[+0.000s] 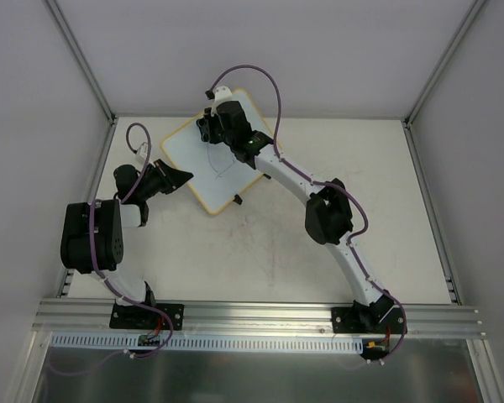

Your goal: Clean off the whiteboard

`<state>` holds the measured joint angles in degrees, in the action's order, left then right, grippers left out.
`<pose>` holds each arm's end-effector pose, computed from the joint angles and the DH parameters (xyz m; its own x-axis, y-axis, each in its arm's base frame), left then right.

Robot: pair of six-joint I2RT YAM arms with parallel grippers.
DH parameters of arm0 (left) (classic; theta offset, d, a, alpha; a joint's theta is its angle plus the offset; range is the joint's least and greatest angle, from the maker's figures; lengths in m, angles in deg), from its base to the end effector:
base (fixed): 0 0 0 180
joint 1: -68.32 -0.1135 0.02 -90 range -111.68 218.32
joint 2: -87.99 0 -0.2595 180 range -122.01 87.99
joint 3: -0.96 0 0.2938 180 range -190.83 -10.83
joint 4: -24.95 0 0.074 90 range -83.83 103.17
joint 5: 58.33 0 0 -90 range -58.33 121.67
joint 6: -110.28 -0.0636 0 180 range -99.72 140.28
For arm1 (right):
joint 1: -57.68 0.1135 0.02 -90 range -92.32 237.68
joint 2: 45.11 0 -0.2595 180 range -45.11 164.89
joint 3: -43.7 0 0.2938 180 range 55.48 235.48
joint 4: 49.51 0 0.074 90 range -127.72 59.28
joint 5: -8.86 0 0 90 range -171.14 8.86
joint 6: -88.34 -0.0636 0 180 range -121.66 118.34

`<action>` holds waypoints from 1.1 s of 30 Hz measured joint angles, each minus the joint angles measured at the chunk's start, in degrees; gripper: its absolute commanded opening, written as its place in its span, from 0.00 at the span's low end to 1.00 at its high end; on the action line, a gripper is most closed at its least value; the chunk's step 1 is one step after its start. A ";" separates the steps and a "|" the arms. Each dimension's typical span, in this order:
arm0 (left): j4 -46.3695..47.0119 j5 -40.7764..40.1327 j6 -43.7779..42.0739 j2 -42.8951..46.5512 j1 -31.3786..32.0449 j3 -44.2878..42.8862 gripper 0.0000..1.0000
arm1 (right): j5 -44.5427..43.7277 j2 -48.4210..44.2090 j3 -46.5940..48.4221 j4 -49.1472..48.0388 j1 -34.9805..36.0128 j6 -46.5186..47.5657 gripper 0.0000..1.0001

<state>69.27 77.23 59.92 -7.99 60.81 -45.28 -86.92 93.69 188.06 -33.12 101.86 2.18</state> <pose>0.3578 0.0014 0.1362 -0.4633 -0.5116 -0.7236 0.4125 0.5982 -0.6870 0.4652 0.4432 0.2871 -0.0928 -0.1831 -0.9787 -0.6301 0.7719 -0.0847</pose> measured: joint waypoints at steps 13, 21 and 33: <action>-3.30 -2.82 -1.60 1.44 1.73 0.00 0.00 | -0.44 1.90 1.25 -0.04 -0.07 -0.33 0.00; -3.65 -3.19 -1.68 1.57 1.86 0.00 0.00 | -0.17 2.19 1.60 0.81 -0.87 -3.15 0.00; -1.29 -2.03 0.35 0.42 1.01 0.11 0.00 | 0.70 1.51 -0.87 4.94 -6.75 -11.74 0.00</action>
<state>67.98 75.20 60.26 -7.58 61.81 -45.17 -86.22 95.20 187.18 -28.18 95.11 -9.56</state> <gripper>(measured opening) 0.120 0.156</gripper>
